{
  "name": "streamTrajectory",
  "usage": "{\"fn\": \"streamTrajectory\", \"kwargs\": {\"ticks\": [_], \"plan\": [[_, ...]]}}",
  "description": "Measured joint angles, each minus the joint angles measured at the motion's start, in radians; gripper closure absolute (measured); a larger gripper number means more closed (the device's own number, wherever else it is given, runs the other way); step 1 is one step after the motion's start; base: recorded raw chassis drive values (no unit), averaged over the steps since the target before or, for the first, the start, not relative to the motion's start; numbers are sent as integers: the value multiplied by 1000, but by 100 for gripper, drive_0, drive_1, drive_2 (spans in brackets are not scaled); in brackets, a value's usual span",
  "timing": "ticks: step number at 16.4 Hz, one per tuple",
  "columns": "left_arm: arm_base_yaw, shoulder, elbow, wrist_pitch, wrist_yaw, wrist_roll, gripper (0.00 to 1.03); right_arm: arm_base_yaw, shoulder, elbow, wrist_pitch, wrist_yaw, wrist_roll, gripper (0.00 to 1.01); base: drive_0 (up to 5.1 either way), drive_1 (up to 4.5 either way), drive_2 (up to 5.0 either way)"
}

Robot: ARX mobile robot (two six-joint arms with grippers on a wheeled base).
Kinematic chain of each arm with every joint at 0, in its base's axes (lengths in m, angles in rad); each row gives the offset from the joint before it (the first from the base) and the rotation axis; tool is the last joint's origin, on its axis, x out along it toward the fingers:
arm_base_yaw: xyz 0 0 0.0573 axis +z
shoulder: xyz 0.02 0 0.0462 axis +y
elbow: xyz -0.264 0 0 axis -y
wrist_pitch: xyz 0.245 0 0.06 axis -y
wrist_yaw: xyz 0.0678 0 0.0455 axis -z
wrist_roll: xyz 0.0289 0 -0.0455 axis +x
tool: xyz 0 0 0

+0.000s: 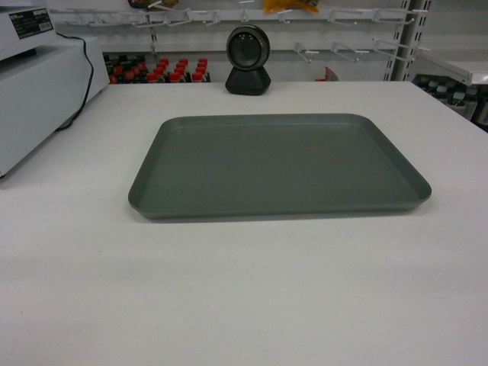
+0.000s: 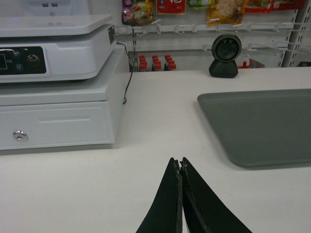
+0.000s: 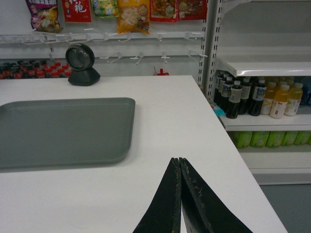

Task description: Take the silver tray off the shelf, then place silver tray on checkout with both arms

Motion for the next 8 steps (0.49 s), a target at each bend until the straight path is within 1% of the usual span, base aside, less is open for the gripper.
{"fn": "streamTrajectory", "kwargs": {"ticks": [2, 3, 7, 8], "plan": [[0, -68, 0, -64, 0, 0, 102, 0, -40, 0, -51, 0, 0, 100, 0, 0, 0], [0, -122, 0, -115, 0, 0, 102, 0, -85, 0, -92, 0, 0, 100, 0, 0, 0], [0, -184, 0, -180, 0, 0, 102, 0, -130, 0, -138, 0, 0, 100, 0, 0, 0], [0, -200, 0, -192, 0, 0, 102, 0, -152, 0, -171, 0, 0, 100, 0, 0, 0]]}}
